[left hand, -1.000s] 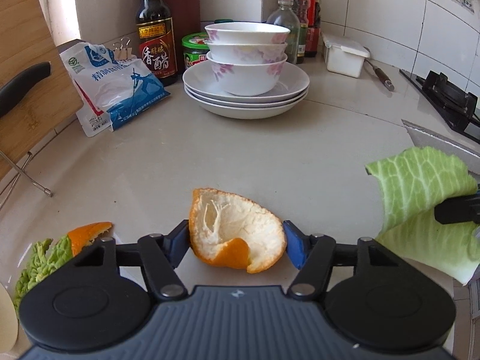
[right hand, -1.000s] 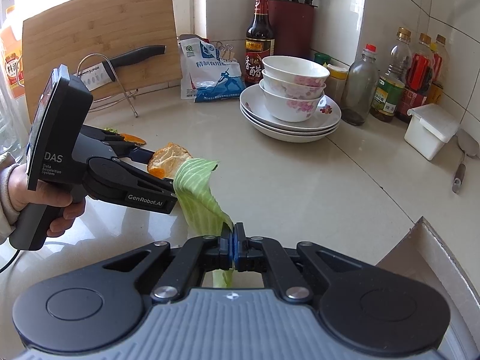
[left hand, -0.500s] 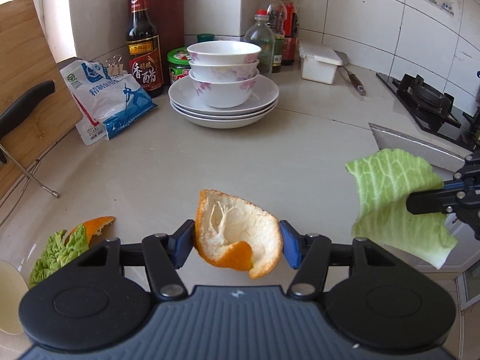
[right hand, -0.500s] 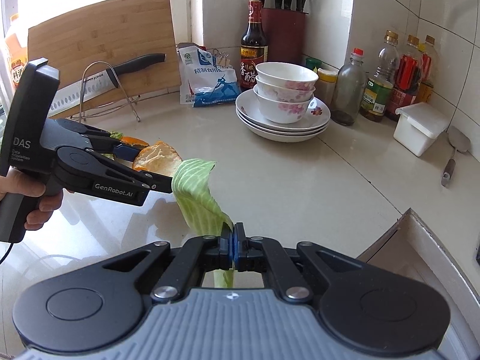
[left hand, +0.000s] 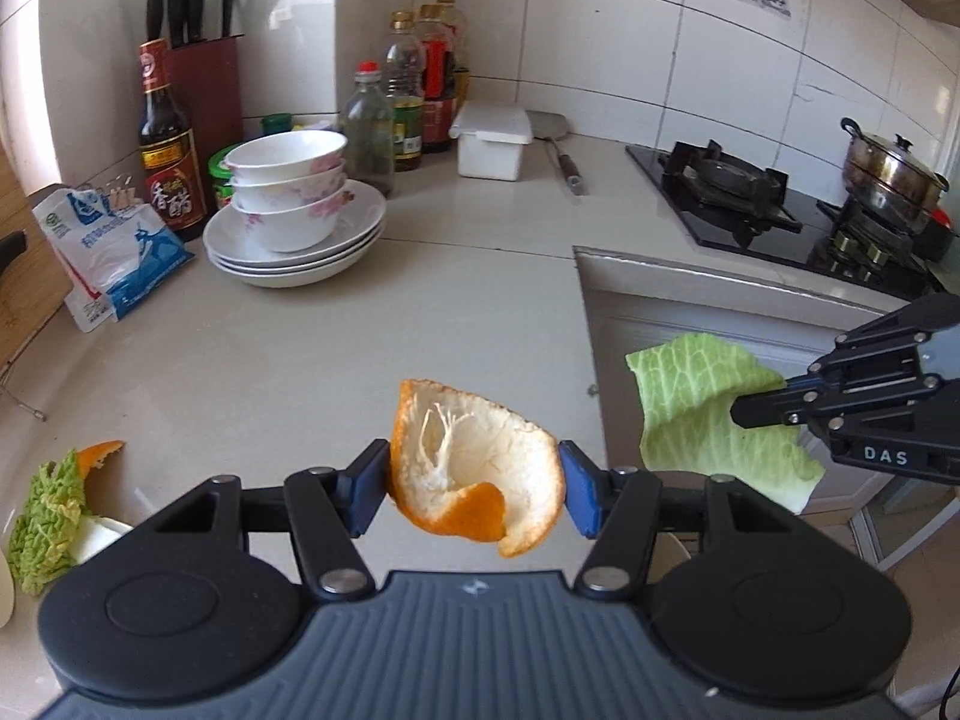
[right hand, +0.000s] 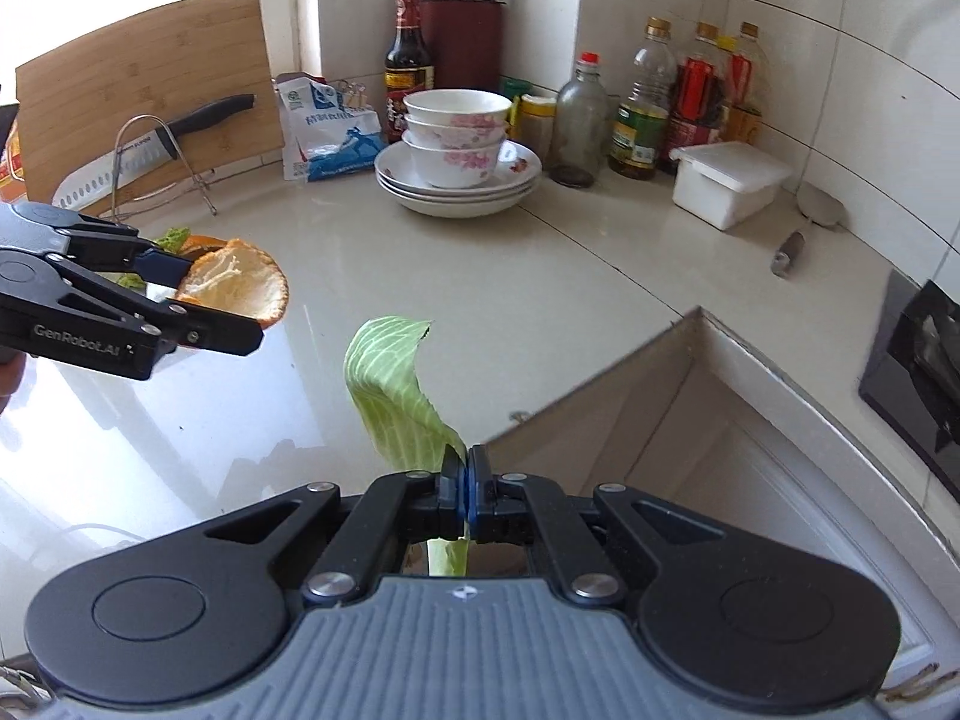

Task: Collect trash
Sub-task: 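Carry both scraps to the white bin while the right tool opens to drop the cabbage leaf, then open the left tool over the white bin to drop the orange peel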

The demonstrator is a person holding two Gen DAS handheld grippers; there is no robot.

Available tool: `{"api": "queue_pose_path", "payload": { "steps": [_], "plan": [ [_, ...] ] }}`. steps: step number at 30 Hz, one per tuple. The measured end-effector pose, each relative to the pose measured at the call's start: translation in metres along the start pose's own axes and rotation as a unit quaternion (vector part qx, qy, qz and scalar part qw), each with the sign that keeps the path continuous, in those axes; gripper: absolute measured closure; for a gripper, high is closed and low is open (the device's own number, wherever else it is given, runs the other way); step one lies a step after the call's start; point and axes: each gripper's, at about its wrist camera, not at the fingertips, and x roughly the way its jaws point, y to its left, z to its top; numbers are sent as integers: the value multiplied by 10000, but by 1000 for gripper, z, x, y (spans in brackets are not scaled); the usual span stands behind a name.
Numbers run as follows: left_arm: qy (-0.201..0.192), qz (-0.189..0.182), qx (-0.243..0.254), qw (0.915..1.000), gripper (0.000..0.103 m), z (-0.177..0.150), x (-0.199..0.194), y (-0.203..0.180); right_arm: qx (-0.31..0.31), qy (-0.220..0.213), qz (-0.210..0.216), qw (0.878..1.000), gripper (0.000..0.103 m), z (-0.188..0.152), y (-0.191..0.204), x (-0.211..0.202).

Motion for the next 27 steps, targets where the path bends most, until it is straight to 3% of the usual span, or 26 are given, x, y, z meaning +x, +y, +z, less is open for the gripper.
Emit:
{"api": "queue_pose_path", "payload": {
  "steps": [9,15,18,22,27],
  "plan": [
    [130,-494,361,9980,44,1,15,-50,586,733,-302,9951,100,-70,-42,40],
    [233,-619,534,9964,44,1,29,-74,819,1017,-308,9910,100,-94,-57,72],
    [304,-665,585,9956,44,1,35,-83,872,1111,-372,9893,94,-107,-62,89],
    [378,-683,652,9948,44,0,42,-95,910,1112,-359,9890,54,-113,-66,98],
    [471,-708,710,9938,44,0,52,-108,920,935,-305,9909,23,-114,-66,90]
  ]
}}
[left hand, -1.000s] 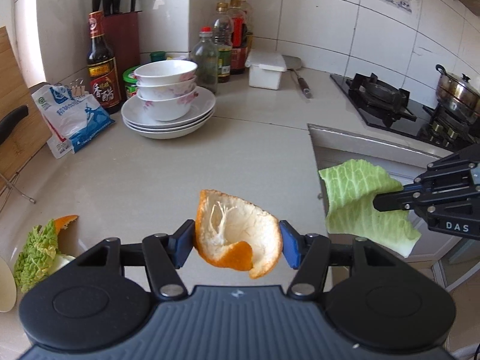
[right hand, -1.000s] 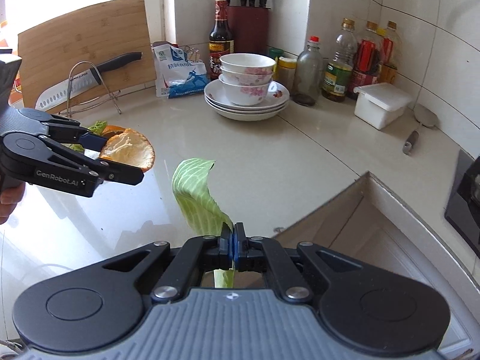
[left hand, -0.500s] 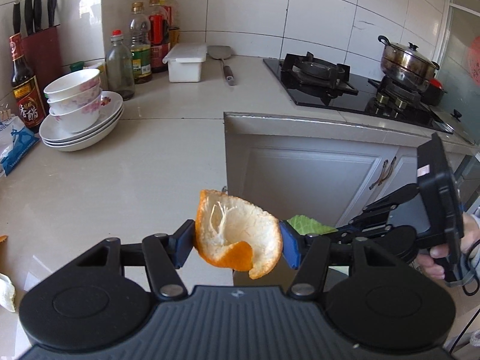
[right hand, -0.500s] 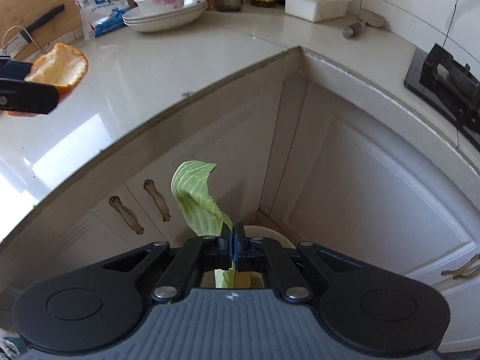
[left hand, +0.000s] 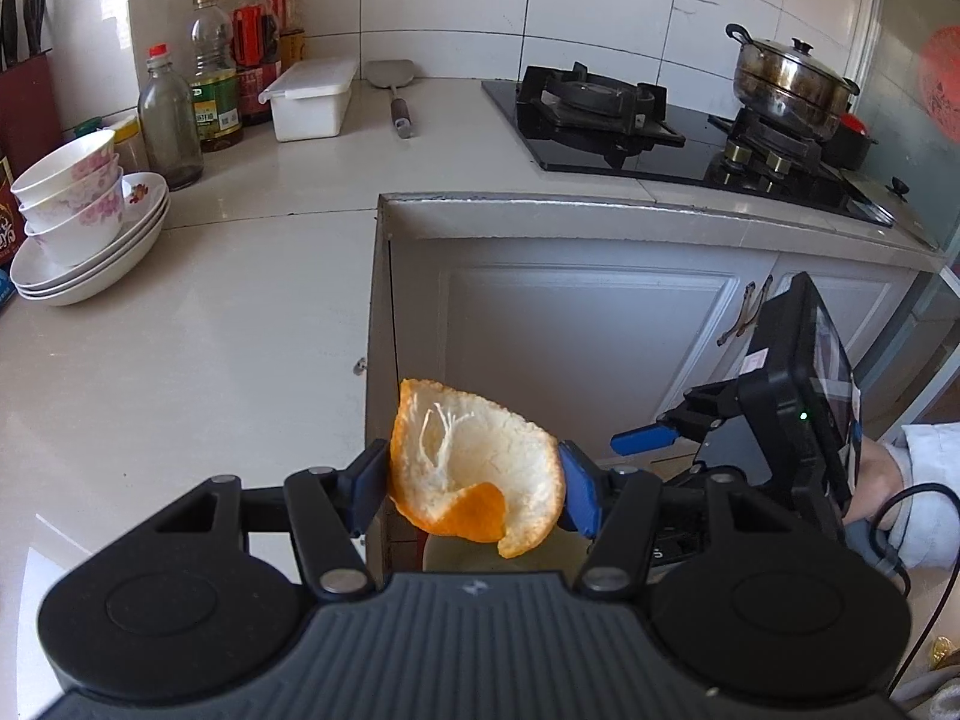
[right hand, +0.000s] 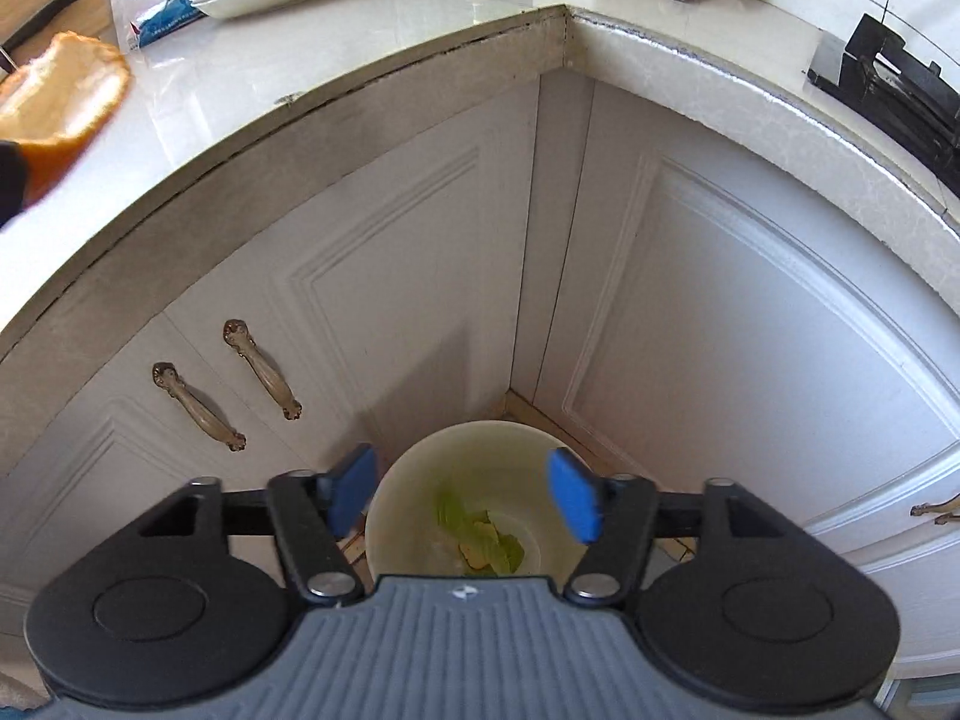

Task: Collect trash
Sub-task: 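Open the left tool over the white bin to drop the orange peel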

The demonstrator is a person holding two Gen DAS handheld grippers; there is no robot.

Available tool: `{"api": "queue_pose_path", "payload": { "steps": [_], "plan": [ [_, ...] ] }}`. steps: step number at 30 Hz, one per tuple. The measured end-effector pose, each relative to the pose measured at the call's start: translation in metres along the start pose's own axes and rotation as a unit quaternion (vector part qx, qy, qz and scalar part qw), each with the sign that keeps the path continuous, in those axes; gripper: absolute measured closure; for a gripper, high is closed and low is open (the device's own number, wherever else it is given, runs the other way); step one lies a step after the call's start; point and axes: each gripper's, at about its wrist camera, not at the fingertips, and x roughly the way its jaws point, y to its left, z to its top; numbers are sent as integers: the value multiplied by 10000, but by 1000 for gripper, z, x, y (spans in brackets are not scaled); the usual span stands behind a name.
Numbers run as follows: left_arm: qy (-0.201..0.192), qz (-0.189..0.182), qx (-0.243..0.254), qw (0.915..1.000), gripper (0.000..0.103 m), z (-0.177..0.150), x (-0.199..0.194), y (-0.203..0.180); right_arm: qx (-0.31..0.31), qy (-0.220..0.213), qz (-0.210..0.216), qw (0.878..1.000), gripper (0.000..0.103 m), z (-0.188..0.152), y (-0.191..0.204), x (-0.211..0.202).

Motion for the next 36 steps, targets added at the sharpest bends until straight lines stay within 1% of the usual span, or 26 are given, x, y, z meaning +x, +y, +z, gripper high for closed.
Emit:
{"api": "queue_pose_path", "payload": {
  "steps": [1,2,3,4,11,19,21,22,23,25,30,35,36],
  "plan": [
    [20,2,19,10000,44,0,3,-2,3,-51,-1,10000,13,-1,-1,-4],
    [32,-2,36,10000,44,0,5,-4,-2,-117,-16,9999,6,-1,-1,-8],
    [50,-8,48,10000,44,0,8,-5,-2,-117,-16,9999,3,-1,-1,-8],
    [76,-18,47,10000,44,0,12,-7,-12,-233,-28,9997,0,-4,-3,-17],
    [279,-146,113,9994,44,-2,40,-23,80,-303,-98,9995,0,-13,-17,-41],
    [545,-339,205,9977,44,-4,77,-44,305,-449,-263,9982,0,-32,-37,-73],
    [604,-356,212,9973,42,-5,86,-48,326,-483,-297,9979,0,-35,-40,-78],
    [623,-372,227,9971,40,-5,91,-50,337,-496,-309,9977,0,-37,-41,-81],
    [622,-349,239,9972,31,-5,94,-51,350,-508,-315,9976,0,-38,-43,-83],
    [569,-239,253,9978,19,-5,99,-54,374,-531,-346,9973,0,-40,-45,-86],
    [487,-193,259,9983,19,2,99,-55,438,-593,-391,9965,0,-40,-49,-91],
    [343,-51,228,9991,18,5,83,-50,405,-682,-421,9960,0,-36,-48,-94],
    [327,-25,206,9992,18,5,79,-49,354,-762,-435,9955,0,-32,-45,-97]
  ]
}}
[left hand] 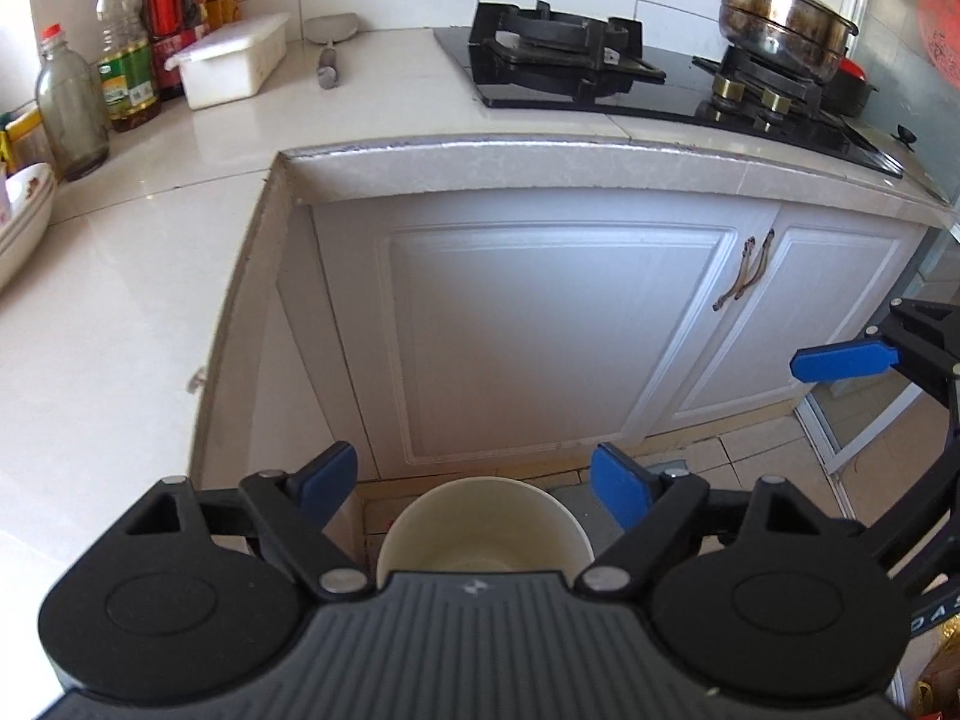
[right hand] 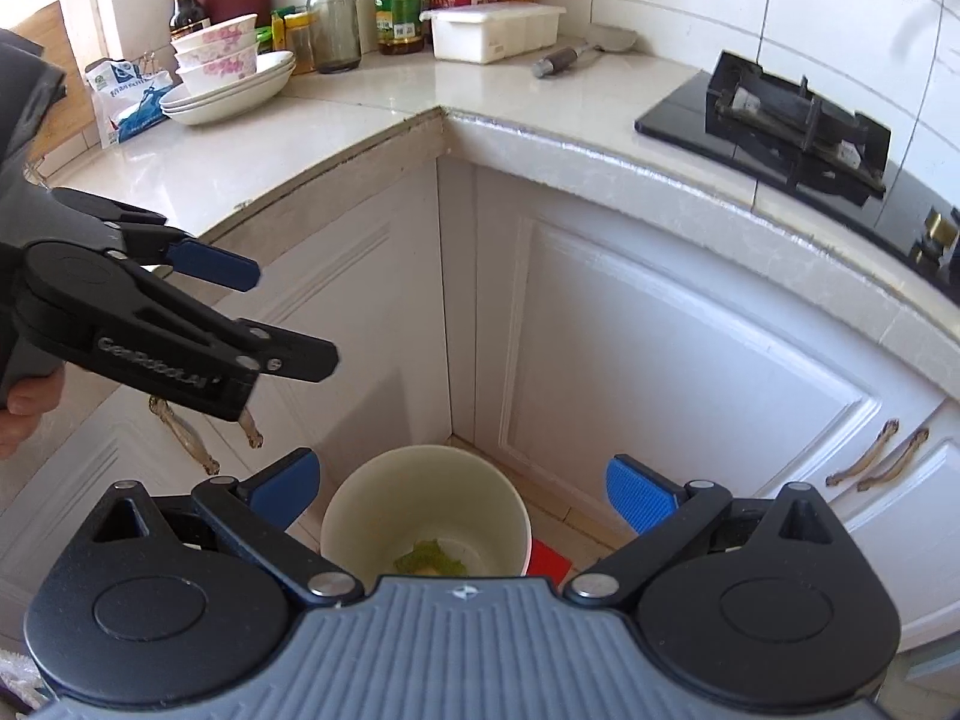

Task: Collect trash
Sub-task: 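Open the left tool over the white bin to drop the orange peel, then move both open tools back over the counter toward the napa cabbage leaves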

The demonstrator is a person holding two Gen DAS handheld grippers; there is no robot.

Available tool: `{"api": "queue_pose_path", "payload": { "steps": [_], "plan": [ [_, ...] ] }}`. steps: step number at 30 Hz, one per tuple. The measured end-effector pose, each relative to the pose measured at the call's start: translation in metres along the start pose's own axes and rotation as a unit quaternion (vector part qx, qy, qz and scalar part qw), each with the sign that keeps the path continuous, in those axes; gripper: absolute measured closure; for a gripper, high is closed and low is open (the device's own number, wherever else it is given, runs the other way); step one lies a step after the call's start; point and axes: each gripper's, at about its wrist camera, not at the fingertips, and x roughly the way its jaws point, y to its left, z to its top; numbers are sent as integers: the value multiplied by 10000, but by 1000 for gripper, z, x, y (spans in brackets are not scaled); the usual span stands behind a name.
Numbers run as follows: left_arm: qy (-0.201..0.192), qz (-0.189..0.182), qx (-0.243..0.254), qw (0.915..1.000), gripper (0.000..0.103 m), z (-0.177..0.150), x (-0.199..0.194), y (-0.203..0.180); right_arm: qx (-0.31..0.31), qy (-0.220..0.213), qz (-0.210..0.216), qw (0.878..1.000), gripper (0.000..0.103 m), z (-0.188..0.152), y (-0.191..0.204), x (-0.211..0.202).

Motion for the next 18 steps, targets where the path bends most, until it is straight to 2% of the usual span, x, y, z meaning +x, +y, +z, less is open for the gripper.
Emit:
{"api": "queue_pose_path", "payload": {
  "steps": [10,18],
  "plan": [
    [-335,581,-452,9967,13,-9,-55,25,-299,-368,198,9987,0,27,22,-10],
    [-489,1342,-978,9849,13,-36,-100,61,-861,-656,468,9930,0,57,67,-16]
  ]
}}
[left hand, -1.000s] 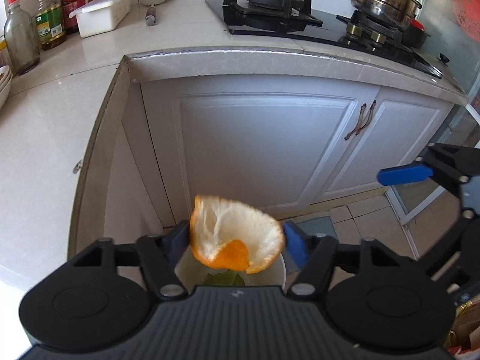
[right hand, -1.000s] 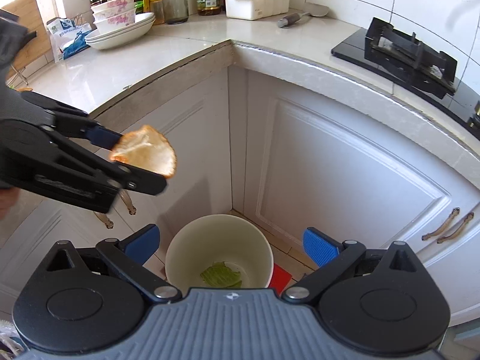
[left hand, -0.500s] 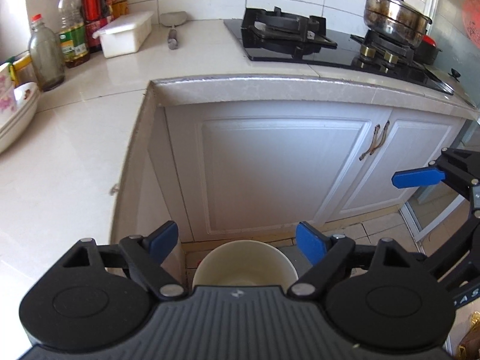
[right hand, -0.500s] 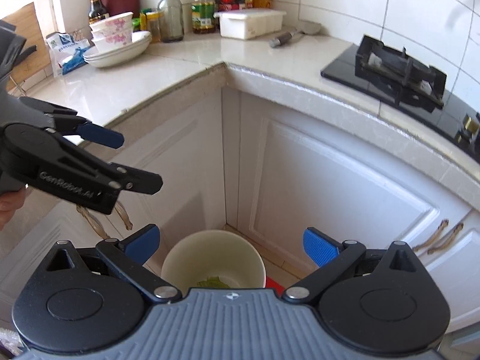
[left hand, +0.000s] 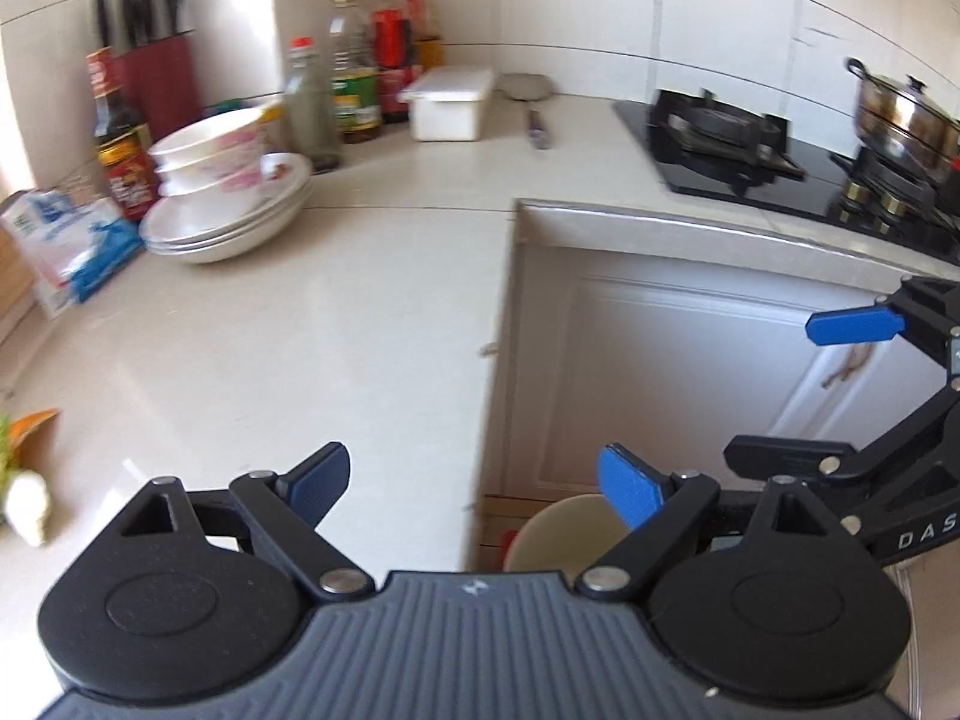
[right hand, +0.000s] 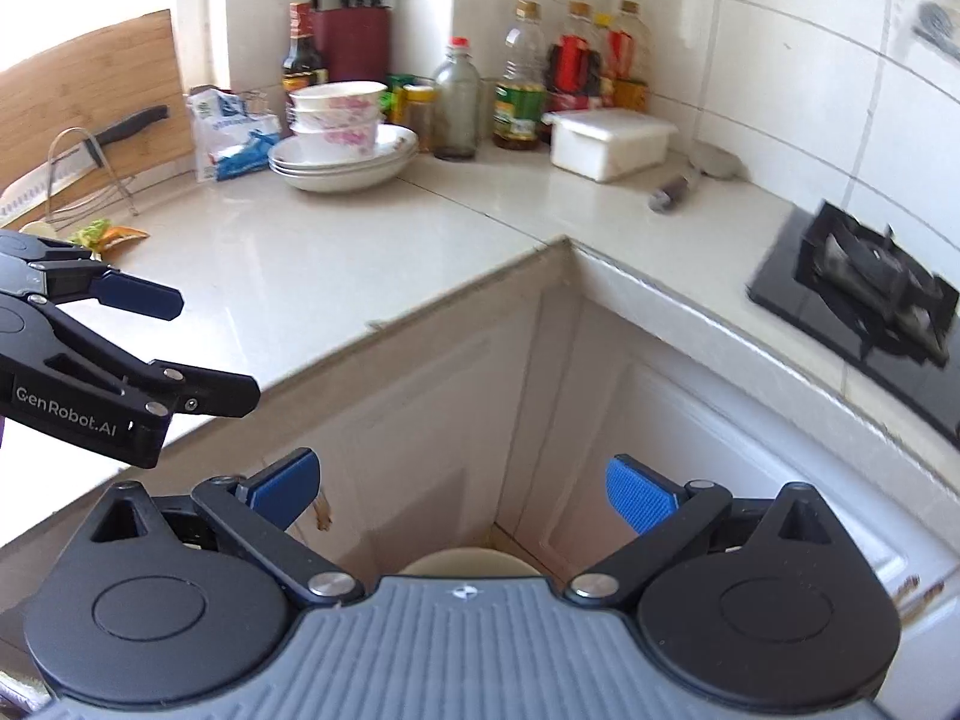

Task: Collect trash
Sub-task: 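Move both open tools back over the counter toward the napa cabbage leaves, then grasp the white stem of a napa cabbage leaf with the right tool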

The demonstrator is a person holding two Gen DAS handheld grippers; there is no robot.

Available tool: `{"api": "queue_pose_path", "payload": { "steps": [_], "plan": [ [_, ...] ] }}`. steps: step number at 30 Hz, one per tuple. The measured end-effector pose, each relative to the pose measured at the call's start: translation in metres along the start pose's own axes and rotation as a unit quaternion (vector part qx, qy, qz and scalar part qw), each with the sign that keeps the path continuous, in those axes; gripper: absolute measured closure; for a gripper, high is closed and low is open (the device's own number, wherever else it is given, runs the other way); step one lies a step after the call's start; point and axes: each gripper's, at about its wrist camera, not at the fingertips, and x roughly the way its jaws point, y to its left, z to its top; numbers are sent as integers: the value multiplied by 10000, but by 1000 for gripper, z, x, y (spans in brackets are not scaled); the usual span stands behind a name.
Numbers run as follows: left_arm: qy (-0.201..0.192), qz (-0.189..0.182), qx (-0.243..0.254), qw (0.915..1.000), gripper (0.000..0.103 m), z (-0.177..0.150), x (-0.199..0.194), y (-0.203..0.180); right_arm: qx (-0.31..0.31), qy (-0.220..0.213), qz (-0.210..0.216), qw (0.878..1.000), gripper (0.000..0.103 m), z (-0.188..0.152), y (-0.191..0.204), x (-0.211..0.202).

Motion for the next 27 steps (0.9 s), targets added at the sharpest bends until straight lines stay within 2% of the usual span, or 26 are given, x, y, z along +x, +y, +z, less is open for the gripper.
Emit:
{"api": "queue_pose_path", "payload": {
  "steps": [6,13,22,27],
  "plan": [
    [20,594,-476,9971,13,-15,-18,47,-474,-186,482,9975,0,38,48,15],
    [104,1243,-1033,9868,13,-36,-36,102,-958,-329,983,9900,0,69,94,35],
    [272,2020,-1432,9685,12,-67,-58,158,-1857,-475,1908,9627,3,117,191,81],
    [354,2131,-1762,9604,12,-82,-63,184,-2306,-483,2190,9468,12,135,243,102]
  ]
}}
